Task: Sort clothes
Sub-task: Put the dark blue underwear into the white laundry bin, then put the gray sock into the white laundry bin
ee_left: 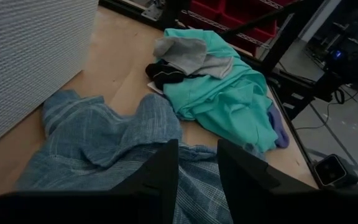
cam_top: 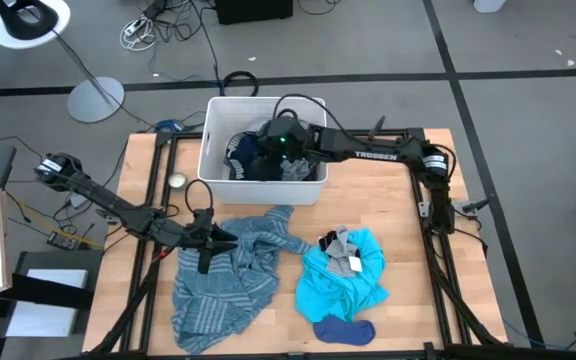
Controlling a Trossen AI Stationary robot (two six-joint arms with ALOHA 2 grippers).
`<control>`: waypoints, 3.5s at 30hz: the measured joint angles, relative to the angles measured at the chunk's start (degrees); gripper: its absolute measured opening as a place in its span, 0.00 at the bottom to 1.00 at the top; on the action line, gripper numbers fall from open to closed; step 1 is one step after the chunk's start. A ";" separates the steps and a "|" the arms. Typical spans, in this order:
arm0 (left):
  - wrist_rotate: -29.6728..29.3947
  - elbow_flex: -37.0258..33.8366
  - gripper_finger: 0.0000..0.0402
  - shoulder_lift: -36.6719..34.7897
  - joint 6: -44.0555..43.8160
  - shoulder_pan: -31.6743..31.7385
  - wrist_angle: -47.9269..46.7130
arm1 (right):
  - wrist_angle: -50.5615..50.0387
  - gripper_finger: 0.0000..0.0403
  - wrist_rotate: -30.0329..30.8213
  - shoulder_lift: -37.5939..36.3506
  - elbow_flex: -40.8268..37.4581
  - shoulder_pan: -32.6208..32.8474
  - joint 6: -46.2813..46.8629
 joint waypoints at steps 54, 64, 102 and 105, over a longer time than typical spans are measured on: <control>1.77 0.00 0.29 -0.02 -0.63 0.02 0.11 | -21.67 0.56 6.22 -24.51 -45.56 35.27 50.86; 1.97 0.00 0.29 -0.02 -1.44 0.00 0.02 | -26.74 0.04 4.56 -24.49 -41.34 33.94 44.60; 2.08 0.00 0.29 -0.02 0.02 0.07 -0.34 | -8.11 0.02 11.80 -17.03 3.48 -1.07 -10.62; 2.01 0.00 0.29 -0.02 0.02 0.07 -0.33 | -7.95 0.02 8.25 -13.06 3.48 -1.05 -10.62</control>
